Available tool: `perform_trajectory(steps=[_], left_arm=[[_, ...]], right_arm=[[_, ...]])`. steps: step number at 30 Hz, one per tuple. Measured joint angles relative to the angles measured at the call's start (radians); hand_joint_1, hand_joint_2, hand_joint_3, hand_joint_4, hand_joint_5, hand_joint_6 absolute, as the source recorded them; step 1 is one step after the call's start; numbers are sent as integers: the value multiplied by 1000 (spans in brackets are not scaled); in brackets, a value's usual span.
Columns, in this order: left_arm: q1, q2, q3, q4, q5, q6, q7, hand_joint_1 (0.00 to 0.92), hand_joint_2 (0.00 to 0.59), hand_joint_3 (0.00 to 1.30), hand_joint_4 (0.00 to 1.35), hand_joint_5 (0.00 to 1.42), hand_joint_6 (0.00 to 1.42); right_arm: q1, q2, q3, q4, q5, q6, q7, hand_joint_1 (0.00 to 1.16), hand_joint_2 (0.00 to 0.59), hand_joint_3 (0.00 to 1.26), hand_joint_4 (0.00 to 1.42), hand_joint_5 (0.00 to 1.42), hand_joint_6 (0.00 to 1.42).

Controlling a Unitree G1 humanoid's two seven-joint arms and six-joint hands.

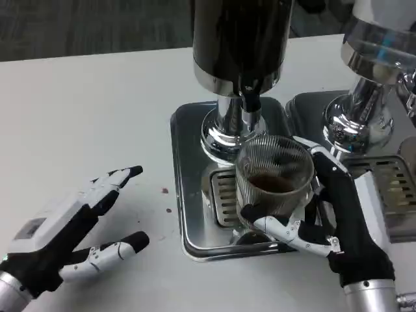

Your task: Grasp the cup under the faucet to collect the drink, then remove the cup.

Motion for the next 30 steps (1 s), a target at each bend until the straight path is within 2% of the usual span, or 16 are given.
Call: perform_trajectory(steps=[10,24,30], left_arm=[[17,73,-10,-67,57,-19,0,0,185,0,0,0,0],[110,131,-7,-196,75,-31,0,0,195,0,0,0,0],[117,131,-7,-207,82,-22,-6,0,201,0,0,0,0]], right_arm=[[73,-1,7,-70,-1,-14,20,928,162,494,576,859,1253],[184,-18,-5,-199,-21,-25,35,927,162,508,593,867,1258],[218,-13,-2,-231,-44,-42,33,927,162,514,593,879,1258]])
